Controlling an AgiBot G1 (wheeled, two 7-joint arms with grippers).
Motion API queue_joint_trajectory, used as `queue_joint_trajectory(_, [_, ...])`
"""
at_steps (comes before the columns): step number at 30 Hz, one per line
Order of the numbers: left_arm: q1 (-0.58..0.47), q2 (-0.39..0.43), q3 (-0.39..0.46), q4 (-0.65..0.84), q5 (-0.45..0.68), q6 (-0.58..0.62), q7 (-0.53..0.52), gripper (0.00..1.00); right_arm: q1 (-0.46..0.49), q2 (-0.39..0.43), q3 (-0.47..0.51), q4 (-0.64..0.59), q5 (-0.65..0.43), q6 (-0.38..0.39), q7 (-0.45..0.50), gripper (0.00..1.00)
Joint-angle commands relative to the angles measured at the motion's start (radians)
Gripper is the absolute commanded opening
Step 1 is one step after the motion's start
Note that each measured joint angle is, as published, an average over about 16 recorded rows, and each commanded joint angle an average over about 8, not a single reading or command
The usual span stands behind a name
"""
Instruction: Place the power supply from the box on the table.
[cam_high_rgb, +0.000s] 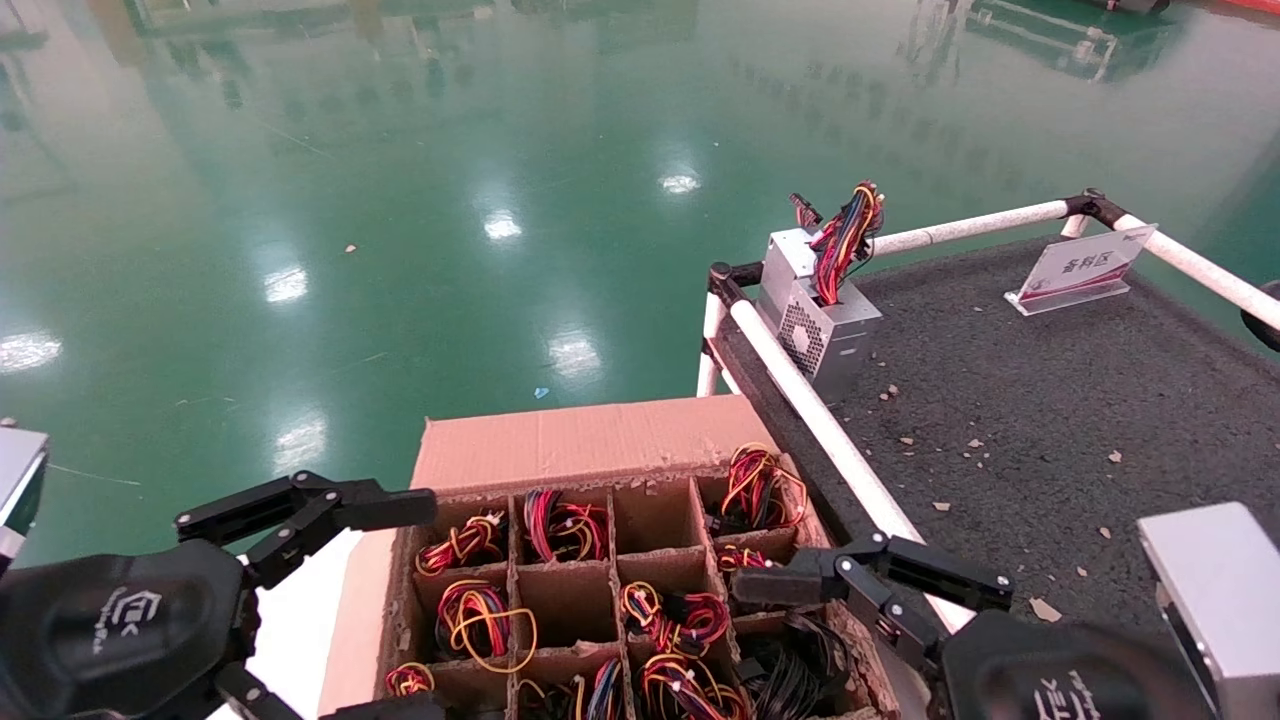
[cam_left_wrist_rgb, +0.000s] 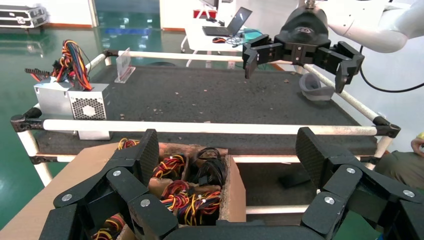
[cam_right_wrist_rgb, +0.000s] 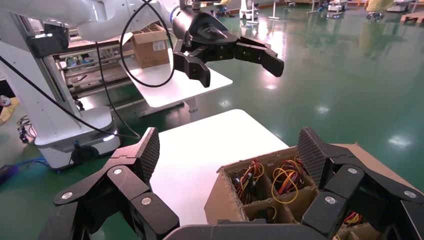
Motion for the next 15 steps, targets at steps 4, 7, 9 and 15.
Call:
queue_joint_trajectory(4, [0.000, 0.000, 0.000, 0.000, 0.000, 0.000, 0.000, 1.00, -0.009, 0.006, 0.001, 0.015, 0.008, -0.006, 0.000, 1.00])
queue_joint_trajectory(7, [0.000, 0.000, 0.000, 0.000, 0.000, 0.000, 0.000, 1.00, -0.005, 0.003, 0.001, 0.007, 0.004, -0.003, 0.000, 1.00])
queue_joint_trajectory(9, [0.000, 0.000, 0.000, 0.000, 0.000, 0.000, 0.000, 1.00, -0.003, 0.002, 0.001, 0.002, 0.002, -0.001, 0.000, 1.00])
queue_joint_trajectory(15, [0.000, 0.000, 0.000, 0.000, 0.000, 0.000, 0.000, 1.00, 0.003, -0.002, 0.001, -0.007, -0.003, 0.003, 0.000, 1.00])
